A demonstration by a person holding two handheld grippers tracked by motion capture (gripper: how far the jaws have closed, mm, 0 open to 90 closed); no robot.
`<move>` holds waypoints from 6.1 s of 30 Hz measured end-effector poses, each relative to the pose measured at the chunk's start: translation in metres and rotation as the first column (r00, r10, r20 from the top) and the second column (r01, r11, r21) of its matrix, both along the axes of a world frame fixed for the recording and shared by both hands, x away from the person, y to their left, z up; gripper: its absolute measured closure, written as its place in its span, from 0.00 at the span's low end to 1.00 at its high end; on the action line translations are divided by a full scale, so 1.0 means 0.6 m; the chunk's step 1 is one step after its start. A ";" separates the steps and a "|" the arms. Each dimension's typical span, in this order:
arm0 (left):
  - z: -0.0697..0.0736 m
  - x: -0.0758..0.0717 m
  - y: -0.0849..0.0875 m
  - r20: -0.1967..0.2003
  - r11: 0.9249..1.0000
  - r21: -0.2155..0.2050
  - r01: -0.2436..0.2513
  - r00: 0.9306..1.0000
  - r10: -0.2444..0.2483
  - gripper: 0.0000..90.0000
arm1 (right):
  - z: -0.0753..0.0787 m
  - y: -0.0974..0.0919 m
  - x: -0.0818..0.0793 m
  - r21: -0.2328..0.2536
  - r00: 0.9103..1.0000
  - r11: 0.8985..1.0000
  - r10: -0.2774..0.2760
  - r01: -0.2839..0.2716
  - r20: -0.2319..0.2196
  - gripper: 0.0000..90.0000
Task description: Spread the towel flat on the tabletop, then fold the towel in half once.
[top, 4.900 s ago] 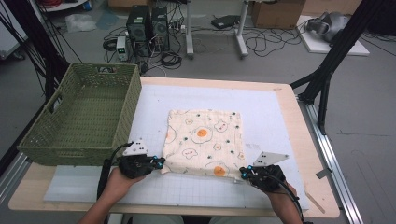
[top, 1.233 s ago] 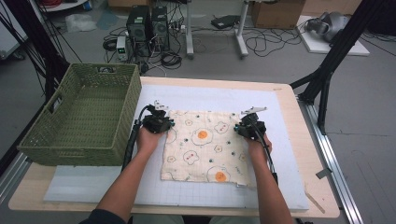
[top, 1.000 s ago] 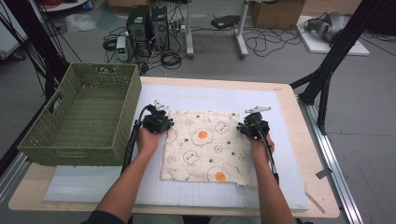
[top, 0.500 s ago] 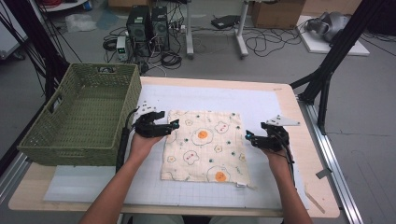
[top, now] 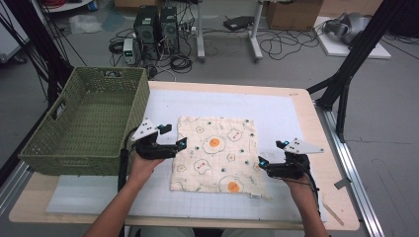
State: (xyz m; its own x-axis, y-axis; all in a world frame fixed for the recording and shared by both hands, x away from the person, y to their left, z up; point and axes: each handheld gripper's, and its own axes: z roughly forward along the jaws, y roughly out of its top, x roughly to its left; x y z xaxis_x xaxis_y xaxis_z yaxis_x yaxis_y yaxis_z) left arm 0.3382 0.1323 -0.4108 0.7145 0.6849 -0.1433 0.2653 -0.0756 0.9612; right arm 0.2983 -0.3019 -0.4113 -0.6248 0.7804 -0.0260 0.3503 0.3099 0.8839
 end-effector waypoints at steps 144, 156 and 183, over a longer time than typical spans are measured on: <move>-0.018 0.202 -0.048 -0.165 0.942 0.229 -0.247 0.943 0.288 0.96 | -0.028 0.086 0.256 -0.175 0.981 0.983 -0.093 0.063 -0.169 0.96; 0.009 0.167 -0.043 -0.135 0.964 0.174 -0.203 0.964 0.227 0.95 | 0.004 0.082 0.209 -0.151 0.996 0.988 -0.043 0.031 -0.082 0.96; -0.004 0.031 -0.019 -0.086 0.989 0.137 -0.062 0.994 0.074 0.95 | -0.009 0.061 0.068 -0.117 0.998 0.992 0.042 -0.047 -0.043 0.96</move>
